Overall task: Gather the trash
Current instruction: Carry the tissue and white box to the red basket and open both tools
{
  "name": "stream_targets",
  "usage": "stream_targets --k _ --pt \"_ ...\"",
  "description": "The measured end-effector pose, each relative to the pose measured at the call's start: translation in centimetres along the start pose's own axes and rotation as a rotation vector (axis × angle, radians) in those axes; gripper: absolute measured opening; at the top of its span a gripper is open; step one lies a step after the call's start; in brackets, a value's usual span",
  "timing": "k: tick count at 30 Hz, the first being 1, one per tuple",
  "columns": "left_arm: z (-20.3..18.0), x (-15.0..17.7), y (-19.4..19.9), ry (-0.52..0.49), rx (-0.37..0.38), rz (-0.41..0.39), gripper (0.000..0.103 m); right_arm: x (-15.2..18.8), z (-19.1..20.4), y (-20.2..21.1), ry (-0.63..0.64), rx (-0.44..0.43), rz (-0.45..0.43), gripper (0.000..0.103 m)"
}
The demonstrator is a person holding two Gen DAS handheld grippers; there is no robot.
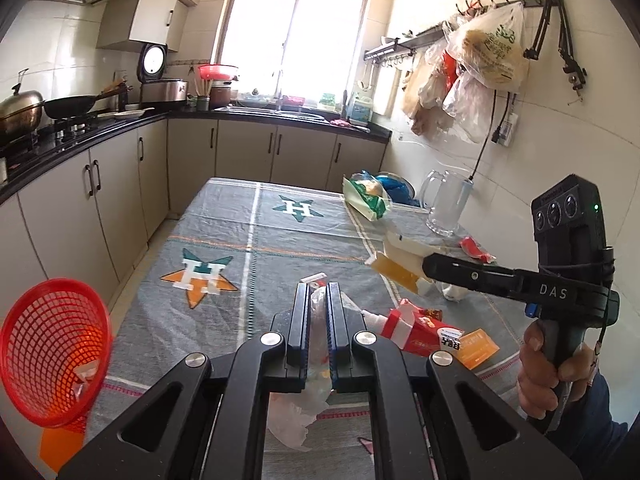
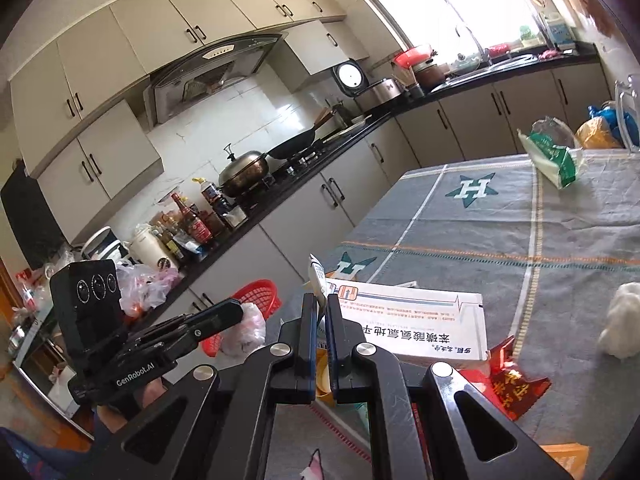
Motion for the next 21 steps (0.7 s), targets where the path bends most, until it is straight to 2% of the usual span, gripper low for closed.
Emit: stream_targets --k 5,12,21 --pt "1.8 0.0 1.4 0.021 -0.019 -0.006 0.007 0.0 0.5 -0.8 -0.037 -0.03 0.021 0.006" --pt "5.6 -0.6 3.9 0.058 -0.07 -0.041 0.007 0.1 3.7 -2.9 -0.073 -0.11 0.04 0.006" --pt "12.7 -0.8 7.5 0.103 -0.181 -0.081 0.007 0.5 10.3 -10.0 -0.101 -0.245 0.127 0.006"
Point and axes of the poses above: each gripper's, at about its wrist camera, not at the fingertips, and y roughly against the way its jaws point, z to its left, x to its underside, the point moved 3 cm from there along -y, roughly the way its jaws point, and after that the axes turned 2 degrees about z, right-handed, at the moved point
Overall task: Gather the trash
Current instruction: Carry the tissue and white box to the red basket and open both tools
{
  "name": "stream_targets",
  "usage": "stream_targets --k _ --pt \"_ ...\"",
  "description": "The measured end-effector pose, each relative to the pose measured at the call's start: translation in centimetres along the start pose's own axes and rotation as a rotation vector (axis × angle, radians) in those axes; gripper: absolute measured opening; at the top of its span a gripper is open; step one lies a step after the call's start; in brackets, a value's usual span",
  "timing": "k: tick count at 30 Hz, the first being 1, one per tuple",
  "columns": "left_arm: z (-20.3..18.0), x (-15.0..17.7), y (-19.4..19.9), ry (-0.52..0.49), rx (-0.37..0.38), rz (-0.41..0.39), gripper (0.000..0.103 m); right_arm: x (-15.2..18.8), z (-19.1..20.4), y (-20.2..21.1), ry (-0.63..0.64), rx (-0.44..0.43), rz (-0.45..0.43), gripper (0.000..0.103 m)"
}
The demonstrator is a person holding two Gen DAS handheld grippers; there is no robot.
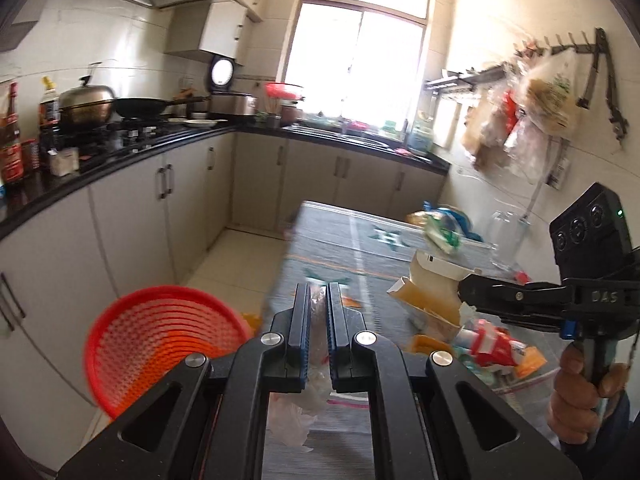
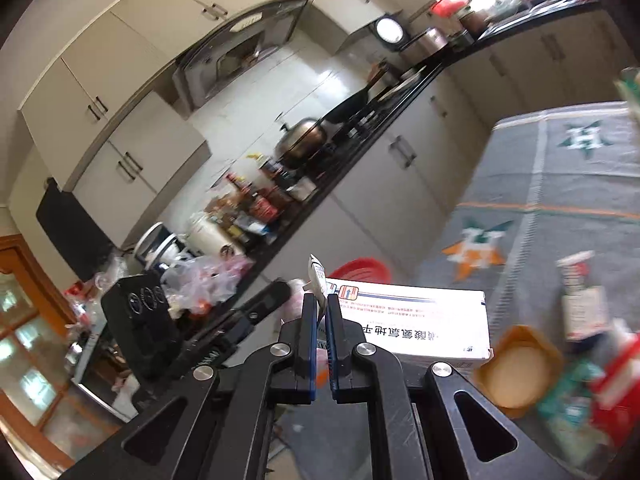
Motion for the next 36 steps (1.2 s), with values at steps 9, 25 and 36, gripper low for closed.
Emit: stream_targets --k 9,25,36 --pt "9.3 0.4 -0.6 0.093 -0.119 0.005 0.007 -1.4 3.1 -9.8 -0.065 -0.103 0.08 0.006" --pt "16.0 3.4 -3.8 0.216 -0.16 0.029 0.009 -0.6 -2.9 -20.2 -0.358 -0.16 0.159 0.006" --pt "16.6 3.7 -2.5 0.246 -0.164 0.009 0.039 -0.3 -4.0 -20.3 -0.378 -0.094 0.176 0.043"
Point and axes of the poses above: each gripper's, at about its wrist camera, not at the fingertips, and y roughly against the way its jaws point, z to its left, x to its underside, the point moved 3 cm from there along -y, roughly the way its jaws point, and after that the axes turned 2 degrees about z, right-handed, at the moved point
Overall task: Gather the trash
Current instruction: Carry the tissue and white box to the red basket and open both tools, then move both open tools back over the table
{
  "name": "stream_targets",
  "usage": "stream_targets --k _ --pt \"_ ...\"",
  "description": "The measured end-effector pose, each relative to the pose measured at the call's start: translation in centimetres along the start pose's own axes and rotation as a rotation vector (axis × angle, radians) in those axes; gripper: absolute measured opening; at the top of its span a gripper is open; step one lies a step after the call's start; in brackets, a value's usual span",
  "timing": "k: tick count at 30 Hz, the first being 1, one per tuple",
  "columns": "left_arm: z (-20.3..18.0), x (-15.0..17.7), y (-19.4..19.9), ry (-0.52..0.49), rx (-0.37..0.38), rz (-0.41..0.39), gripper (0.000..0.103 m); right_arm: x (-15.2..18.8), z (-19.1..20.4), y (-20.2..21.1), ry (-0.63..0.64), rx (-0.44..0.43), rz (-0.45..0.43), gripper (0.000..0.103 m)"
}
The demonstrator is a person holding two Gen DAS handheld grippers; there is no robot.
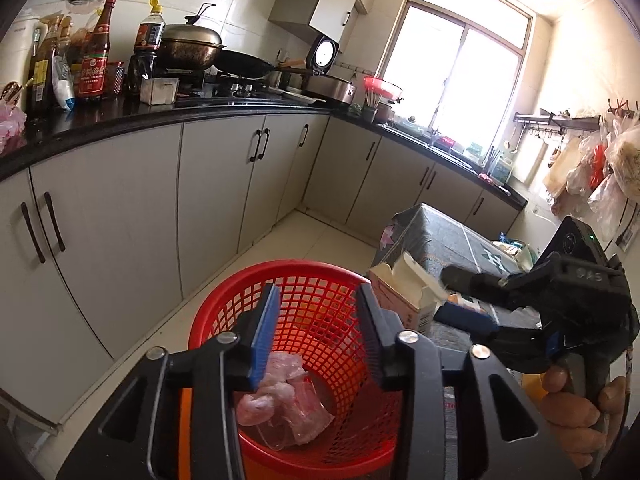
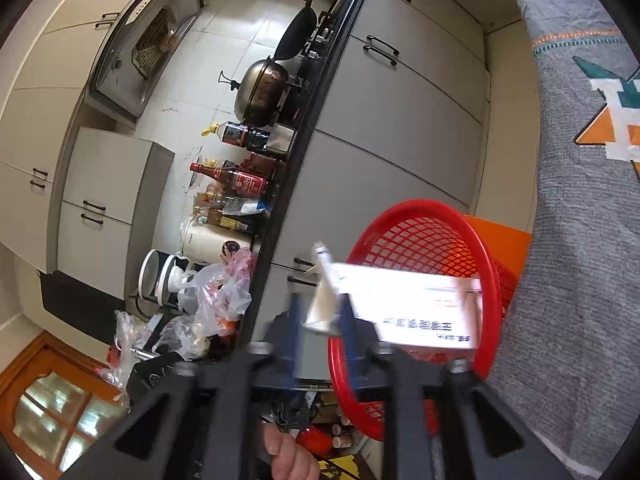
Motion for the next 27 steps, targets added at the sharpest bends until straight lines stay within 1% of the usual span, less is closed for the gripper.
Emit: stream_targets --k 1,3,7,9,13,15,18,20,22,24,27 --pt "0.0 -0.1 0.2 0.003 0.001 -0.002 0.039 0.0 0.1 0.2 0.006 0.007 -0.008 0.051" --pt "-0.1 -0.2 0.7 0.01 0.009 -0.005 0.04 0.2 0.6 0.7 0.026 0.012 -0.019 0.051" --pt "-0.6 0.0 1.7 0.014 0.008 -0.014 0.043 0.7 1.7 1.9 0.076 0.03 -0.029 0.051" --pt "-1.0 0.2 2.3 0.014 0.01 -0.012 0.045 1.1 2.3 2.9 0.123 0.067 -0.038 0.051" --pt "-2.8 1.1 3.4 -0.015 0.027 -0.009 0.048 2.5 3.7 5.1 0.257 0.205 -0.065 0.051" --pt "-4.2 1.7 3.8 -0.037 0.041 -0.003 0.05 3.5 4.4 6.4 0.337 0.292 -0.085 0.051" --pt "-6.5 2.6 4.1 -0.072 0.072 0.01 0.051 5.0 4.9 8.1 0.415 0.387 -0.11 0.051" --pt "-8.2 3.2 4.3 -0.097 0.092 0.02 0.052 5.9 5.2 9.6 0.46 0.443 -0.143 0.051" --pt "-9.7 3.7 4.3 -0.117 0.108 0.031 0.054 6.9 5.5 11.4 0.512 0.503 -0.176 0.051" --pt "-11.5 4.4 4.3 -0.141 0.131 0.046 0.055 7.9 5.8 13.9 0.563 0.582 -0.238 0.051" --pt "-14.4 5.2 4.0 -0.184 0.162 0.068 0.056 9.2 5.4 18.0 0.59 0.628 -0.308 0.051"
Point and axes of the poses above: each gripper's, at about its wrist camera, not at the fingertips, and y roughly against the way its jaws point, z to its left, x to its underside, the point moved 3 cm from there along -y, roughly the way its jaws point, and after that the axes turned 2 degrees about z, right-handed, at the moved point
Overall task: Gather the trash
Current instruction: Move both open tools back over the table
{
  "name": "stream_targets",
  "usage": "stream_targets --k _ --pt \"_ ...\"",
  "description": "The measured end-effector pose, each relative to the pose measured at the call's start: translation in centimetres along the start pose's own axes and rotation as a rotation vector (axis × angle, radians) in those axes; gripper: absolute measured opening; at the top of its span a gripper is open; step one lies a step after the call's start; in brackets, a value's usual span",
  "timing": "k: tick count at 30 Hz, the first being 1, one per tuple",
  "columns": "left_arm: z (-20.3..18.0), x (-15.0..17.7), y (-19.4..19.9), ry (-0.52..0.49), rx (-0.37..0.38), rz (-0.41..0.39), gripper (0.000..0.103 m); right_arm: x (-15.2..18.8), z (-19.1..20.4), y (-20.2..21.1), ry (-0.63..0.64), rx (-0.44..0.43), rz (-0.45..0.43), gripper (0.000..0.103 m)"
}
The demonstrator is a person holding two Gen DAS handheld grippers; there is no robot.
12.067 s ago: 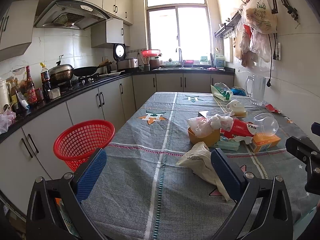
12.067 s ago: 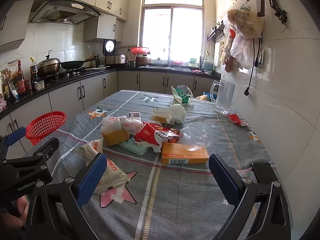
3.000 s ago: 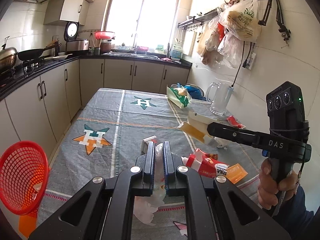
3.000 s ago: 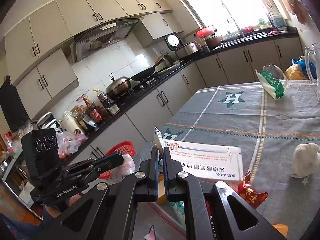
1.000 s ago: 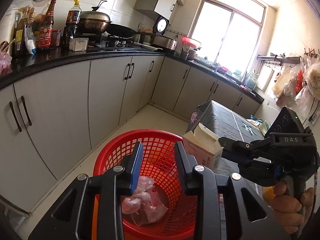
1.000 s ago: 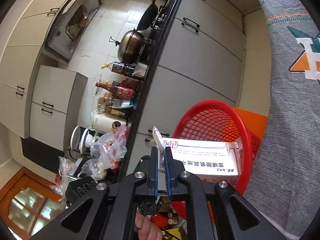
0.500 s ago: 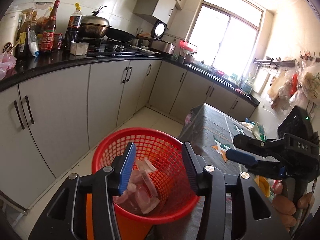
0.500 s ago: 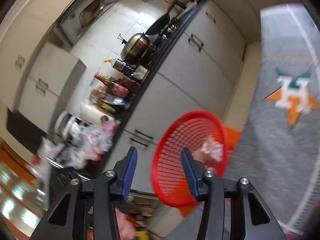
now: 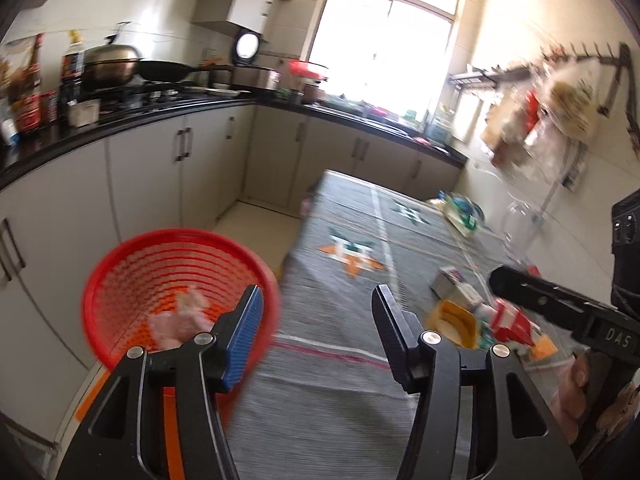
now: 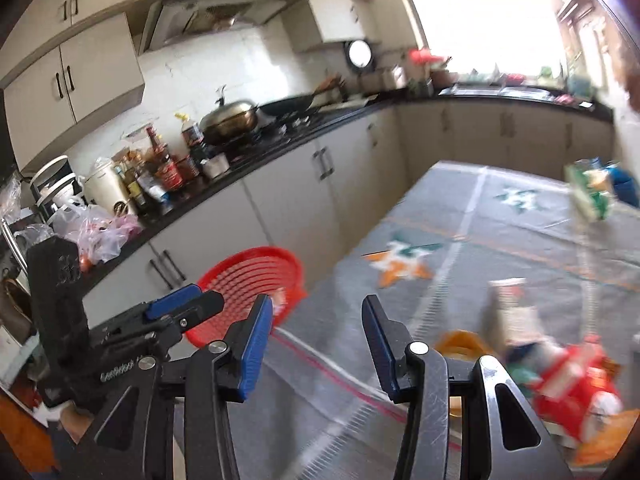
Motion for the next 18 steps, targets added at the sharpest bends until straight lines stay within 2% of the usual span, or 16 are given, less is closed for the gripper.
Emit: stream_targets --k 2,8,10,12,15,18 --pt "-2.1 0.1 -0.8 -0.033 0.02 0.024 0.057 0.6 -2.4 2.3 -0.043 0.044 -0.03 0.051" --pt "-7.4 0.5 -3.8 -0.121 0.049 0.122 0.059 3.4 -11.1 9.4 -0.218 0.087 -0.066 0.051" --pt "-9.1 0.6 -5.4 -0.152 0.067 0.179 0.059 4.2 -13.6 11.4 -0.232 0.161 -0.057 0.051" --pt "-10.6 0.8 -7.1 -0.174 0.074 0.234 0.059 4.9 -15.4 12.9 -0.252 0.225 -0.063 0.051" --pt "-12.0 1.0 -10.2 -0.204 0.04 0.31 0.059 6.0 -17.7 14.7 -0.314 0.226 -0.07 0.051" --pt "-12.7 1.2 -12.7 -0.2 0.046 0.375 0.059 6.9 -19.5 15.6 -0.339 0.252 -0.055 0.051"
Point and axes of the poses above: each gripper's, at about its wrist camera, not at the fingertips, and y roughly against the way its jaws point, z to its left, x to its underside, the point moved 3 cm from there along -y, roughly the way its jaws point, and after that the axes turned 2 degrees about z, right-handed, at the moved point
